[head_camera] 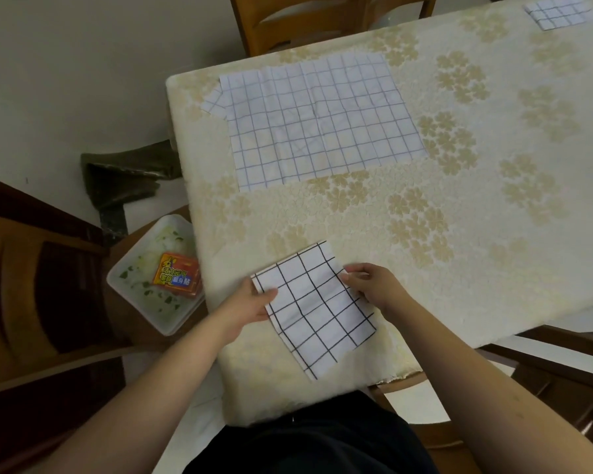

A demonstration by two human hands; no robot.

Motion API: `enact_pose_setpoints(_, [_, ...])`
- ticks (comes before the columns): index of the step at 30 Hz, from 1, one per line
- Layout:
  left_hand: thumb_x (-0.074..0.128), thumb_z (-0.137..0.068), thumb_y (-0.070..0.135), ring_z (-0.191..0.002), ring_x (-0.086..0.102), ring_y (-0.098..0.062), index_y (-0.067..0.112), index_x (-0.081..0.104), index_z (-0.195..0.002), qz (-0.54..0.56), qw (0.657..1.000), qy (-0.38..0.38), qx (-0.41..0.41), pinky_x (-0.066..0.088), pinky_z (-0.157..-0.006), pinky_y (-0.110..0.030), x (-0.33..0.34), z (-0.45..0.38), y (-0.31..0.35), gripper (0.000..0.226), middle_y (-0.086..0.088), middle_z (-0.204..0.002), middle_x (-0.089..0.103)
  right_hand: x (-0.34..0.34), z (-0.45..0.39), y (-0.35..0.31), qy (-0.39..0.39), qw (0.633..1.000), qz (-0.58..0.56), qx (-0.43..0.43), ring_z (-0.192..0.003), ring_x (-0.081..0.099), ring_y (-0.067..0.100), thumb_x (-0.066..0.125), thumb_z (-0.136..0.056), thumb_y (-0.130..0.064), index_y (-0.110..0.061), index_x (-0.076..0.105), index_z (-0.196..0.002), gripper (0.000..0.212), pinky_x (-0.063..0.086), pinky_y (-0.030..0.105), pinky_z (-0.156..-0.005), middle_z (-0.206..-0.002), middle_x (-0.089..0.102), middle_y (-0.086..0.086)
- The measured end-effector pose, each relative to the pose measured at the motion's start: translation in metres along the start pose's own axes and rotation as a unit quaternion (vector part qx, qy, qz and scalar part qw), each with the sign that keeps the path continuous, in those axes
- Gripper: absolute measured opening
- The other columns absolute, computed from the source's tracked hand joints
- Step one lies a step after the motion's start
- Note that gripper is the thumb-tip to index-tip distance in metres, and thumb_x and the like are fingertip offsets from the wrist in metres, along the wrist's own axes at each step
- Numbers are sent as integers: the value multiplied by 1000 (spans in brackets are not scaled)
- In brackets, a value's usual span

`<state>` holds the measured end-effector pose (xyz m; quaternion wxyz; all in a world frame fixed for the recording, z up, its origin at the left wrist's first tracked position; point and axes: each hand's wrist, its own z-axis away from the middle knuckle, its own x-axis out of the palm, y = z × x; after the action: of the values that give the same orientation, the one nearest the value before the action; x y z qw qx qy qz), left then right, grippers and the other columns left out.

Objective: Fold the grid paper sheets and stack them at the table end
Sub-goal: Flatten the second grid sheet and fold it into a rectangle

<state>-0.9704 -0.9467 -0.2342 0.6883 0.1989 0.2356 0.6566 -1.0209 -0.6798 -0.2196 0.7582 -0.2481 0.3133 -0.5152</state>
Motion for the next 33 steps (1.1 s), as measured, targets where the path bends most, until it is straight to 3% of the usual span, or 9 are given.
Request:
enact_pose_setpoints(3, [68,-89,14,-94,60,-18,15,38,-129,-1,1000,24,-11,51,-77,-30,11,10,-21,50,-6,-111,60,1,8,2,24,999,-19,-11,-57,55,6,74,-85,-24,-13,68,-108,26,44,14,-52,-72,62,-1])
enact_pose_setpoints(7, [66,-90,31,-81,63,-11,17,60,-106,-16,998,-35,-55,35,-63,-26,17,26,-30,22,0,-95,65,0,19,0,47,996,-68,-14,-59,60,5,73,-86,-24,-12,69,-105,23,44,19,-53,-78,67,0])
enact_pose_setpoints(11, [66,-91,27,-68,54,-9,15,63,-103,11,999,-35,-40,26,-53,-22,15,33,-29,17,1,-95,60,-1,31,-5,61,994,-91,-23,-64,62,9,71,-87,-25,-16,69,-101,17,43,23,-57,-81,68,3])
enact_pose_setpoints(17, [59,-93,40,-58,50,-13,10,67,-104,-25,999,30,20,36,-48,-23,4,39,17,33,-5,-80,59,-2,48,-27,88,989,-98,-69,-76,67,14,70,-88,-26,-17,67,-104,18,47,27,-68,-86,70,4])
enact_pose_setpoints(20, [53,-98,37,-60,56,-16,12,66,-97,-28,996,39,75,46,-46,-22,-1,44,52,28,-11,-79,62,-2,55,-41,110,982,-116,-99,-82,69,17,71,-88,-24,-15,67,-104,19,50,27,-70,-93,72,7])
enact_pose_setpoints(23, [56,-97,31,-71,63,-21,10,64,-94,12,986,57,158,55,-52,-28,-2,46,75,23,-11,-82,62,-2,63,-50,136,973,-130,-133,-85,70,19,72,-86,-24,-19,67,-98,14,54,30,-76,-93,73,10])
enact_pose_setpoints(27, [66,-88,30,-79,69,-24,19,62,-73,-18,956,164,244,59,-68,-36,-3,39,65,19,-4,-79,66,5,71,-35,166,970,-110,-137,-85,70,24,76,-80,-25,-22,69,-96,17,55,37,-80,-87,73,12])
enact_pose_setpoints(30, [73,-76,41,-78,70,-23,21,62,-72,-51,955,186,226,57,-77,-41,-4,27,35,23,-1,-78,70,20,70,-6,175,976,-88,-94,-77,67,27,78,-77,-22,-22,70,-94,19,54,40,-74,-80,72,7])
enact_pose_setpoints(33, [79,-75,30,-83,69,-26,22,61,-74,-67,970,172,156,57,-79,-43,-1,13,0,19,-4,-82,70,38,70,28,167,981,-87,-34,-72,59,23,78,-77,-13,-15,66,-98,24,49,37,-69,-85,66,10])
